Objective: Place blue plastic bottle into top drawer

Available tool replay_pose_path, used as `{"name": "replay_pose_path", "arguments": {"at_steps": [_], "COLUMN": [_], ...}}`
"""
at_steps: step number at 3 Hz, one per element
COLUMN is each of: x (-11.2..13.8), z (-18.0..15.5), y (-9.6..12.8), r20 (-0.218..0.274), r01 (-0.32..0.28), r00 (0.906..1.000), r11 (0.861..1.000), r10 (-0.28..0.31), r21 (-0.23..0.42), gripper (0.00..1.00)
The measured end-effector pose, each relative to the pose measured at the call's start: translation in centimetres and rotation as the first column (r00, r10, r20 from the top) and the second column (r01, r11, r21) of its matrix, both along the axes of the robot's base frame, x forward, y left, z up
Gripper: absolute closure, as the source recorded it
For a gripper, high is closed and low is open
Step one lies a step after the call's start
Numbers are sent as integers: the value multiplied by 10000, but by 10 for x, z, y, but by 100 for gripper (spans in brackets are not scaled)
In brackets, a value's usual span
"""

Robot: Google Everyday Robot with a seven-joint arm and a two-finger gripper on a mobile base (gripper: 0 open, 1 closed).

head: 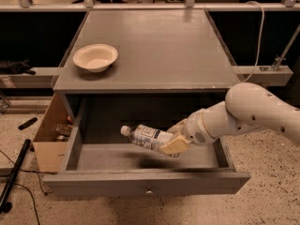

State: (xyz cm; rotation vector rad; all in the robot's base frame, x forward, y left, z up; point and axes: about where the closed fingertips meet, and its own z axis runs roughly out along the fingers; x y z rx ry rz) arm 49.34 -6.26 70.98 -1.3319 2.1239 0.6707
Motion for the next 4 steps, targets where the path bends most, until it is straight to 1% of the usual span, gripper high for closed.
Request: {"name": "replay_pose_path", "arguments": {"at_steps": [1,2,3,4], "x": [18,35,54,57], "z": [-45,-66,-74,-75], "y": [12,17,15,15], "r20": [-114,-109,80,104], "r01": [359,466,425,421], "r00": [9993,9989,9991,9991], "r11": [9993,9988,9991,9991], "r10": [-357,-465,-425,-421], "r21": [142,119,6,-5], "gripper": [100,100,100,77]}}
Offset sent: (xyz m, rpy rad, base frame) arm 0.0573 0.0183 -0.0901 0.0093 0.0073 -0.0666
